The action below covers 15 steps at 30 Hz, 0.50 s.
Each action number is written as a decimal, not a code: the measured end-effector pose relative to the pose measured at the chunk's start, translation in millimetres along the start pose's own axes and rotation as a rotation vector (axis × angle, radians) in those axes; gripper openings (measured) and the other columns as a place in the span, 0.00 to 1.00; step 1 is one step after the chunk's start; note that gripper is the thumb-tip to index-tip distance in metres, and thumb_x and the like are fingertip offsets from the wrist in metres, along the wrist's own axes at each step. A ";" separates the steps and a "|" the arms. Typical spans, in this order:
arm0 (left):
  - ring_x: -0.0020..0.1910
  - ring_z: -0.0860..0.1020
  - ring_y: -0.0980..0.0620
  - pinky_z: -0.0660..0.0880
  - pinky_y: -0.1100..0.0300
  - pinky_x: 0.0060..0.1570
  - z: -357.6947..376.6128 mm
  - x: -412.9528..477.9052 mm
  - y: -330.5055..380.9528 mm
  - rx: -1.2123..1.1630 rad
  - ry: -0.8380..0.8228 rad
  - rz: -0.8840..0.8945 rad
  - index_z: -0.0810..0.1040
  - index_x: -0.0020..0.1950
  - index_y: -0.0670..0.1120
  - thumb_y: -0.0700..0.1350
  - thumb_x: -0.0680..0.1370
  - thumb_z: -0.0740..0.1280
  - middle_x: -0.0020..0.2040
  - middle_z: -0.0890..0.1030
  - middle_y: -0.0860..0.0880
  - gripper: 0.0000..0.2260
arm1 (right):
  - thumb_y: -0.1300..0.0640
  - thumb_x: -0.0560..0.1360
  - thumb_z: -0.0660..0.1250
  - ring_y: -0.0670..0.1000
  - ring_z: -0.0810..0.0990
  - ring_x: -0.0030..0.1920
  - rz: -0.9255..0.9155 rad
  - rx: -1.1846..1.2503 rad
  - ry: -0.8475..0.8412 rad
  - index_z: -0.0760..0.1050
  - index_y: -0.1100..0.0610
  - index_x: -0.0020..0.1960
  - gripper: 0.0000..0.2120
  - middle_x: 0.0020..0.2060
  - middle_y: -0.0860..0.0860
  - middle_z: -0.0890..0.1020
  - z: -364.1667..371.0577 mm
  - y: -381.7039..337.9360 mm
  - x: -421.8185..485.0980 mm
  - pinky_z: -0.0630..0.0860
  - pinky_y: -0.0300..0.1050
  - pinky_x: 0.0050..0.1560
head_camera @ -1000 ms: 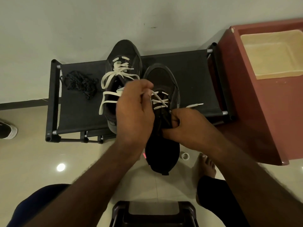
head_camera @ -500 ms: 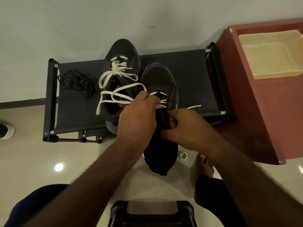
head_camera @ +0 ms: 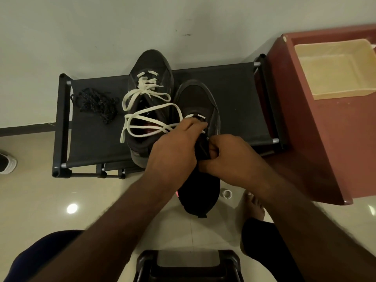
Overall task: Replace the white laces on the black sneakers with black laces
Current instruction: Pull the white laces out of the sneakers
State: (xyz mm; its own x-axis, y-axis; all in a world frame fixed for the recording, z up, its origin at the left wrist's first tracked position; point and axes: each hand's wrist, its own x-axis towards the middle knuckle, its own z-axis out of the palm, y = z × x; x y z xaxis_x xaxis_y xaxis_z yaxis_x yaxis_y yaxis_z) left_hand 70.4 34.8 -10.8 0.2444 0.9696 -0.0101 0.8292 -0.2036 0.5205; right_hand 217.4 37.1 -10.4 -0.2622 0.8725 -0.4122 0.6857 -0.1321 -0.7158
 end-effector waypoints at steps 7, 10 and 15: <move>0.50 0.81 0.49 0.78 0.53 0.52 -5.4 -0.6 4.1 -0.049 0.195 -0.141 0.81 0.59 0.46 0.38 0.79 0.64 0.54 0.82 0.50 0.11 | 0.53 0.67 0.76 0.42 0.71 0.25 0.001 -0.032 -0.016 0.66 0.49 0.30 0.18 0.21 0.41 0.72 0.2 -1.4 -1.4 0.71 0.44 0.31; 0.44 0.81 0.57 0.80 0.54 0.46 -9.5 -2.3 8.6 -0.326 0.288 -0.212 0.80 0.54 0.49 0.38 0.79 0.67 0.47 0.82 0.55 0.08 | 0.52 0.68 0.76 0.43 0.71 0.26 0.011 -0.020 0.002 0.67 0.50 0.30 0.18 0.21 0.42 0.72 -1.4 -2.9 -0.7 0.73 0.47 0.33; 0.33 0.80 0.54 0.76 0.64 0.33 -31.2 3.6 6.3 -0.654 0.545 -0.314 0.75 0.46 0.54 0.37 0.79 0.66 0.42 0.81 0.52 0.11 | 0.52 0.70 0.76 0.45 0.73 0.29 0.018 -0.017 0.000 0.68 0.51 0.32 0.18 0.26 0.45 0.73 -4.5 -5.0 -2.0 0.74 0.44 0.34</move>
State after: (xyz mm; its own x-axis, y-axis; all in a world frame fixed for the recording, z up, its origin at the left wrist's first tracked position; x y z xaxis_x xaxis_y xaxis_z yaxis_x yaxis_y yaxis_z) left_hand 60.9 41.2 19.1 -0.3543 0.9312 0.0853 0.3264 0.0376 0.9445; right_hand 217.5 38.1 -3.5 -0.2496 0.8700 -0.4253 0.7021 -0.1399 -0.6982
